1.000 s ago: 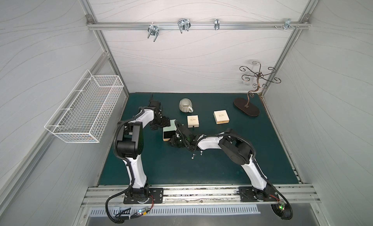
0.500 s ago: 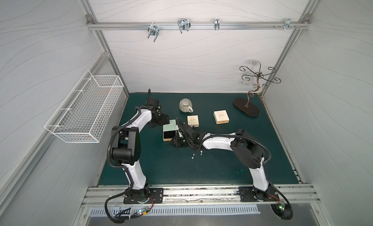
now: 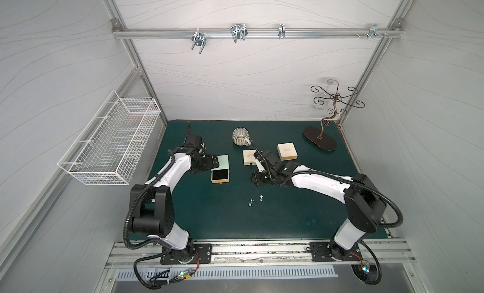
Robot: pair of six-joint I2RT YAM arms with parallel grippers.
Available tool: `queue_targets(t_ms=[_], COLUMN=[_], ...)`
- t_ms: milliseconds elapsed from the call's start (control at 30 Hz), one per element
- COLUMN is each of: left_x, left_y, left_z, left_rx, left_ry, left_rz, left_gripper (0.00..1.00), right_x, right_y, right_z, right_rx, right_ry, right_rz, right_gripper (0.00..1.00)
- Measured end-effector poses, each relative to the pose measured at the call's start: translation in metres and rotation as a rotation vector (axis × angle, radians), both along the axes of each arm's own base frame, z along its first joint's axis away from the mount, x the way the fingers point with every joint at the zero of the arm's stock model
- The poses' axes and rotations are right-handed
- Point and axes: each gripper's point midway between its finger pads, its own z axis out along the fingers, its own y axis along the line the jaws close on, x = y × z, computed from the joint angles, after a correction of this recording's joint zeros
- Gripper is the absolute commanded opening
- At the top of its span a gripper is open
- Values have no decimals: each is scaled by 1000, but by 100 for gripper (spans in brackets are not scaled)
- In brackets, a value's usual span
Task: Place the earrings into the drawer-style jewelry box
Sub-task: Pick up the earring from the center of the board.
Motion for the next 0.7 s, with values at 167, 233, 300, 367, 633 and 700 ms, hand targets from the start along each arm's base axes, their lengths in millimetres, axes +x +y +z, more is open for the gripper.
queue_targets(t_ms=[167, 233, 300, 367, 633, 700], left_x=[-21, -27, -32, -36, -54, -57], left_y=[-9, -14, -18, -21, -34, -36], left_z=[-6, -6, -5, -5, -13, -14], left_rx=[-11, -16, -20, -23, -17, -19], left_ry=[22, 17, 17, 16, 36, 39], left_rz=[0, -5, -8, -12, -40, -41], left_gripper=[99, 99, 99, 99, 99, 99], right_x=[-17, -22, -28, -34, -43, -44], right_y=[-13, -18, -23, -27, -37, -36], right_z=[-18, -25, -32, -38, -51, -54], right_rx=[-85, -108, -129, -153, -208, -217], right_ry=[26, 40, 53, 65, 87, 90], right_rz=[76, 93, 105, 119, 145, 151], right_gripper=[31, 31, 30, 30, 28, 28])
